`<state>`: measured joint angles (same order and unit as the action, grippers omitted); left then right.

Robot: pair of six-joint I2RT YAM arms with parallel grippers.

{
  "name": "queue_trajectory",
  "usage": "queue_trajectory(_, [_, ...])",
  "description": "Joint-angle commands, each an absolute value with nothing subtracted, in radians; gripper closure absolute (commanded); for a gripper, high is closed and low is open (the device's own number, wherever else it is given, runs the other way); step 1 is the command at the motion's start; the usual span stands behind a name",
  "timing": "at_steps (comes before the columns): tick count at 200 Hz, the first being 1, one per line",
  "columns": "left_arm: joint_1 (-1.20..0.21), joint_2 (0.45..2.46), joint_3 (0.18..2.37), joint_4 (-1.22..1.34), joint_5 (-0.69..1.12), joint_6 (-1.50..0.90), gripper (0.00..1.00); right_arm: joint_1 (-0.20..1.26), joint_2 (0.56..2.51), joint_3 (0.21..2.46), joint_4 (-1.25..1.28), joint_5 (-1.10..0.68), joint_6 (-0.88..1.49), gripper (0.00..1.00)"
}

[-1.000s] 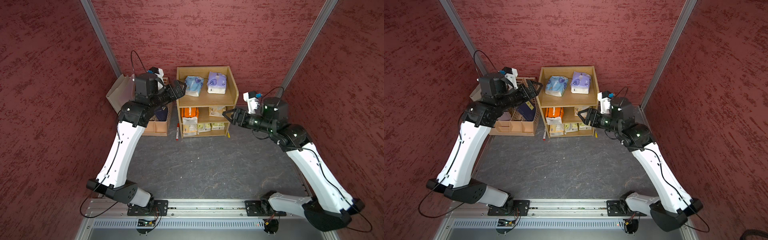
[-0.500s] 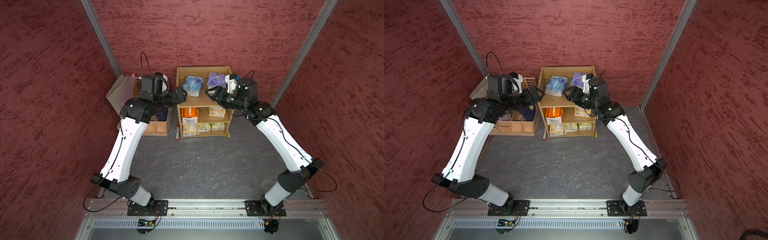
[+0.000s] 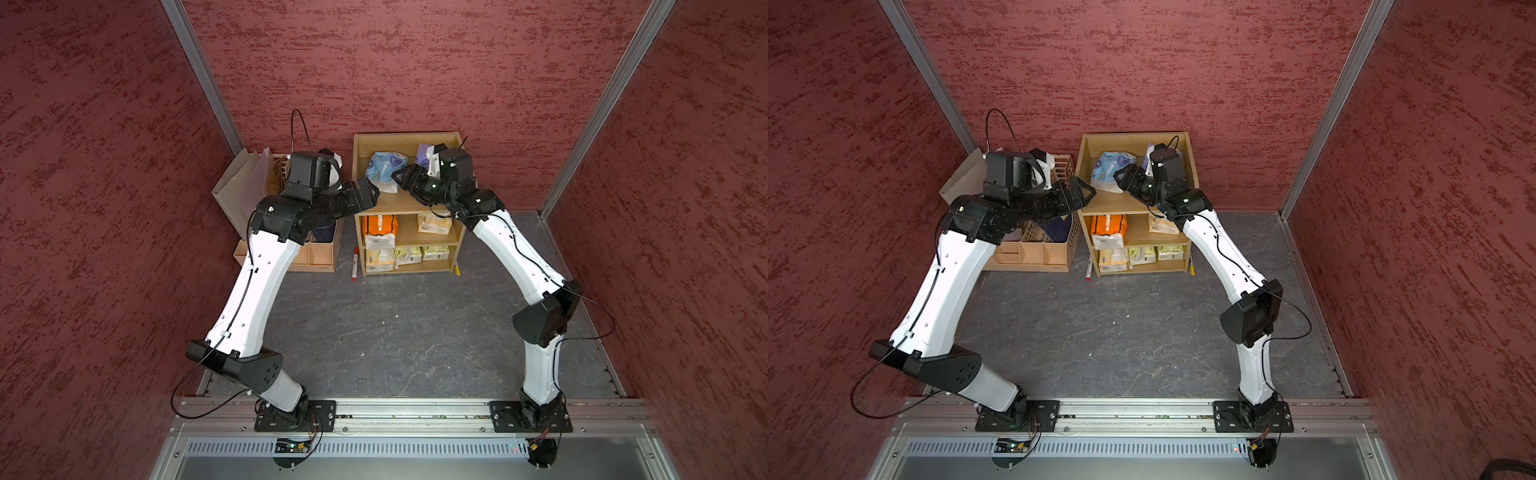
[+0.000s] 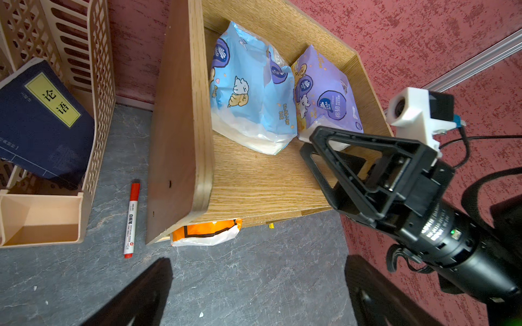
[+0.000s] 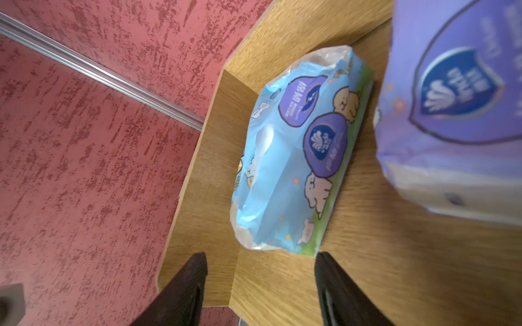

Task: Remove the tissue boxes from the shelf
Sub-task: Pick up a box of tissues from the shelf.

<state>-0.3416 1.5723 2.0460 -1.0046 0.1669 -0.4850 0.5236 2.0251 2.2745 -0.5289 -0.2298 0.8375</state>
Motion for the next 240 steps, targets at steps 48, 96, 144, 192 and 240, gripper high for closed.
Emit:
queue_trajectory(48, [-0.331,1.521,1.992,-0.953,0.151,-0.433,0.0,0.555,2.085,2.355,-0.586,-0.063,0.806,0.41])
queue_trajectory(96, [-0.311,1.463,1.922,-0.921,0.137,-0.439,0.0,0.559,2.117,2.355,-0.534,-0.039,0.796,0.41])
queue_trajectory(144, [-0.292,1.425,1.887,-0.914,0.13,-0.442,0.0,0.561,2.149,2.358,-0.486,-0.047,0.773,0.5])
queue_trajectory(192, [-0.273,1.386,1.856,-0.904,0.12,-0.439,0.0,0.564,2.159,2.388,-0.487,-0.104,0.745,0.76])
queue_trajectory(240, [-0.269,1.37,1.83,-0.866,0.122,-0.474,0.0,0.563,2.095,2.385,-0.534,-0.11,0.705,0.98])
